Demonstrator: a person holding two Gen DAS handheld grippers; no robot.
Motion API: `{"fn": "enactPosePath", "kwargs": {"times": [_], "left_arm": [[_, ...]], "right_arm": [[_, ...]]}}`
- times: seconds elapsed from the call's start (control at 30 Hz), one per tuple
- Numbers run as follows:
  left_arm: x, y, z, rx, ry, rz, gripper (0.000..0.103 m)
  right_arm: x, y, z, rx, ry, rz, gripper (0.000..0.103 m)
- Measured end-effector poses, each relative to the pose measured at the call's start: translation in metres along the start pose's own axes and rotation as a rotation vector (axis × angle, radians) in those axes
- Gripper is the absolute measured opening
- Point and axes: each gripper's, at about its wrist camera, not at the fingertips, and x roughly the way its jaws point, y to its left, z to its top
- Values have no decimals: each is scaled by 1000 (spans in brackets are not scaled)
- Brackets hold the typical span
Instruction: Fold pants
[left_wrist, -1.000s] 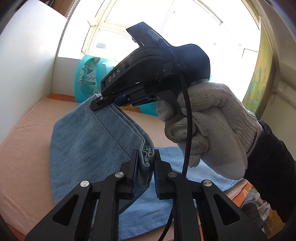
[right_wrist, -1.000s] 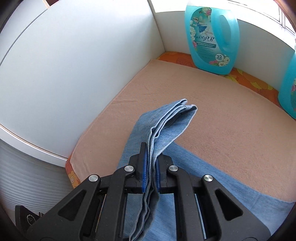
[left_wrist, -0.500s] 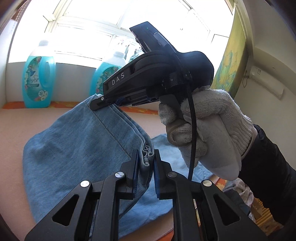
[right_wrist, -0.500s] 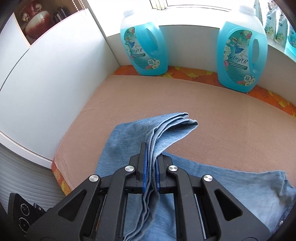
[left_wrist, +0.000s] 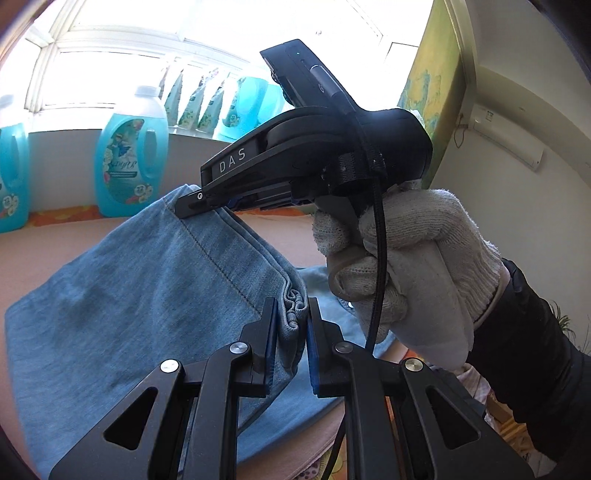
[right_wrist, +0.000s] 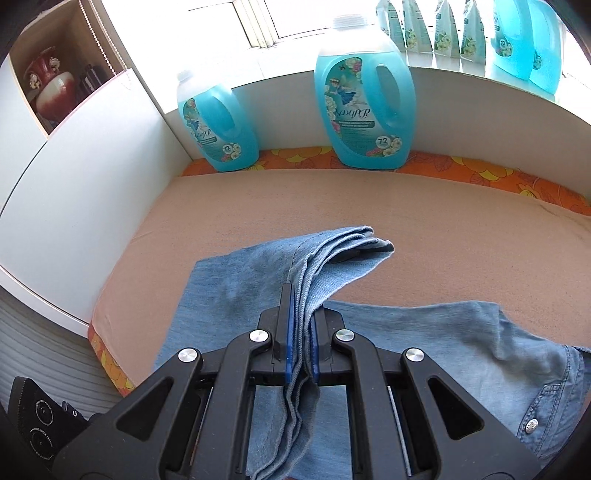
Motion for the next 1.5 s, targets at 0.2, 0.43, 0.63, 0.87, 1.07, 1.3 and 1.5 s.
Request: {"fn": "enactPosePath", "kwargs": {"times": [0.2, 0.43, 0.63, 0.87, 1.07, 1.3, 1.5], "left_arm": [[60, -24, 18, 38, 51, -78, 13], [122, -54, 36, 91, 108, -156, 13], [166, -75, 43, 116, 157, -206, 13], [211, -86, 62, 138, 192, -248, 13], [250, -92, 77, 151, 214, -289, 13], [291, -90, 67, 168, 290, -320, 13], [323, -75, 60, 166, 351, -314, 13]], "right_arm": [[-31, -63, -17, 59, -23, -40, 7], [-60, -135, -40, 132, -40, -89, 7], [-74, -180, -58, 175, -43, -118, 7], [-90, -219, -75, 223, -60, -145, 7], [-101, -251, -86, 248, -56, -190, 7], [-94, -292, -121, 325, -28, -172, 7], [-88, -312, -132, 367, -29, -73, 14]]}}
